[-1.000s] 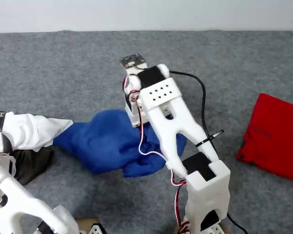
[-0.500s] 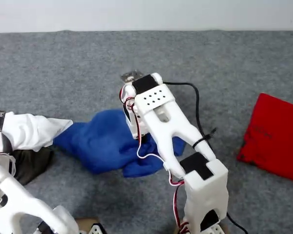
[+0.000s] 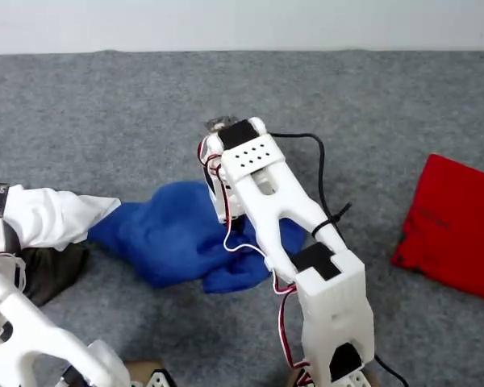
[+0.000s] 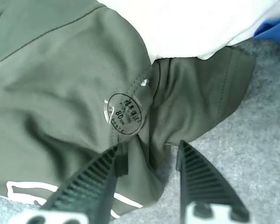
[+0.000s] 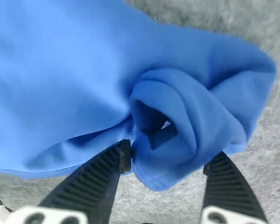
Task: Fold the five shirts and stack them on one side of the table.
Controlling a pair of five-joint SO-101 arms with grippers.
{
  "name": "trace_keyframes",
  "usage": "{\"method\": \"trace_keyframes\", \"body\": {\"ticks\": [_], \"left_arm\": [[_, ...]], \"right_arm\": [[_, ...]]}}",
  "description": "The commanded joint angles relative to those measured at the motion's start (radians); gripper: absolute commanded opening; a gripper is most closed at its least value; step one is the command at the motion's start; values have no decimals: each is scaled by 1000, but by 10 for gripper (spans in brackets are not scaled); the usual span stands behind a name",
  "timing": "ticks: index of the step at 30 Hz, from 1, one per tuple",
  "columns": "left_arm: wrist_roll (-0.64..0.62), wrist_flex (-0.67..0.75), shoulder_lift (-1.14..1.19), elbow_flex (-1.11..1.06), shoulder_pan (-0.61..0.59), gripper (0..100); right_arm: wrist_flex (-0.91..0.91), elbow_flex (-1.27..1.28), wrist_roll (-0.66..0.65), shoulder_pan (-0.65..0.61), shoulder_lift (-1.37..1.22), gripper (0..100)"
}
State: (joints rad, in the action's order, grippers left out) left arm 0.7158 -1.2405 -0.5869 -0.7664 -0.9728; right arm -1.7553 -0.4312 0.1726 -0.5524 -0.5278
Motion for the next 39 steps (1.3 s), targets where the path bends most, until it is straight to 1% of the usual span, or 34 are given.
{"method": "trace_keyframes", "body": {"ticks": [1, 6, 16, 20, 22, 25, 29, 35, 39], "left_arm": [[8, 25, 0, 2, 6, 180], [8, 26, -2, -4, 6, 180], [11, 28, -5, -22, 8, 180], [11, 28, -5, -21, 21, 180], [11, 28, -5, -21, 21, 180], [11, 28, -5, -21, 21, 180], [11, 28, -5, -21, 21, 180], [11, 28, -5, -21, 23, 180], [11, 28, -5, -21, 23, 180]], "right_arm": [[-24, -48, 14, -4, -7, 261], [-36, -51, 8, 21, -24, 260], [-41, -46, 6, 114, 41, 259], [-41, -46, 6, 122, 44, 258], [-41, -46, 6, 117, 50, 235], [-41, -46, 2, 102, 50, 158], [-41, -46, -81, 67, 50, 87], [-41, -48, -100, 61, 51, 76], [-41, -48, -104, 62, 107, 75]]}}
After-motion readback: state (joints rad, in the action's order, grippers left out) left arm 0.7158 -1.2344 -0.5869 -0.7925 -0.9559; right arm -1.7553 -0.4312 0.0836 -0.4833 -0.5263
